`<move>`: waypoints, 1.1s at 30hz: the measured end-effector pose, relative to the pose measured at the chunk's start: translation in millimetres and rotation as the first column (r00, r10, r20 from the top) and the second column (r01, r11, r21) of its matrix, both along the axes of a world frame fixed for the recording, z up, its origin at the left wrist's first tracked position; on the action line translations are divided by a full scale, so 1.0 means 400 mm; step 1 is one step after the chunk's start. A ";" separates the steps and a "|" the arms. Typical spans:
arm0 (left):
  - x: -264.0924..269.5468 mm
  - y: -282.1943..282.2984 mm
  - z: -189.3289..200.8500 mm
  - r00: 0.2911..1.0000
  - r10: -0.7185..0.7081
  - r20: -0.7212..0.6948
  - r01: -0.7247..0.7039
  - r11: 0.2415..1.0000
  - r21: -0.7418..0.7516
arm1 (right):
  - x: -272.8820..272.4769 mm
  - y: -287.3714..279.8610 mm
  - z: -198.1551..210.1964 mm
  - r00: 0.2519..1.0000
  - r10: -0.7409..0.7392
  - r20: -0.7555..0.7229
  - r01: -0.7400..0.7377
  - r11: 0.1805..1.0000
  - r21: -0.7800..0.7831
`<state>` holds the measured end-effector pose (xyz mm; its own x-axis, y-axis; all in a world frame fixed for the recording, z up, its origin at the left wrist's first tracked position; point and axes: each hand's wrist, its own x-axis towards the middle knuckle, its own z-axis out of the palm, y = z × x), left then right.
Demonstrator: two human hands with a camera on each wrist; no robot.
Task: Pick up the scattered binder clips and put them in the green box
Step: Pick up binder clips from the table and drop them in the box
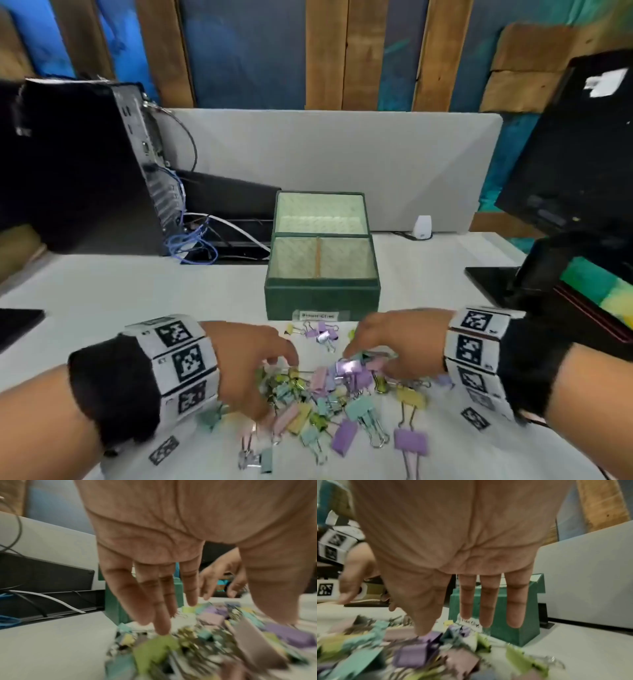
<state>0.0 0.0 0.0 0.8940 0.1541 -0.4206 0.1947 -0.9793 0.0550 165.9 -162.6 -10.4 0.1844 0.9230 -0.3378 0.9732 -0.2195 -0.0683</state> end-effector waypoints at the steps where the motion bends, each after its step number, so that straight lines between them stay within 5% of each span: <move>1: -0.004 -0.024 -0.005 1.000 -0.006 -0.004 0.006 1.000 0.016 | -0.015 0.002 -0.005 1.000 -0.014 0.013 0.015 0.999 -0.029; 8: 0.094 -0.080 -0.036 0.993 -0.088 0.081 0.077 0.988 0.136 | -0.024 0.047 -0.039 0.984 -0.075 0.162 0.084 0.995 -0.050; 18: 0.114 -0.091 -0.058 0.999 -0.035 0.032 0.030 0.989 0.144 | -0.053 0.066 -0.028 0.965 -0.235 0.117 0.243 0.968 -0.059; 24: 0.086 -0.075 -0.064 0.989 0.055 0.135 -0.067 0.995 0.080 | -0.048 0.055 -0.031 0.962 -0.260 0.076 0.266 0.961 -0.074; 29: 0.080 -0.031 -0.046 0.945 0.168 0.280 -0.131 0.980 -0.147 | -0.027 0.067 -0.002 0.954 -0.262 0.147 0.261 0.965 0.026; 33: 0.096 -0.023 -0.035 0.954 0.178 0.243 -0.165 0.984 -0.074 | -0.006 0.069 0.016 0.936 -0.313 0.163 0.317 0.948 0.000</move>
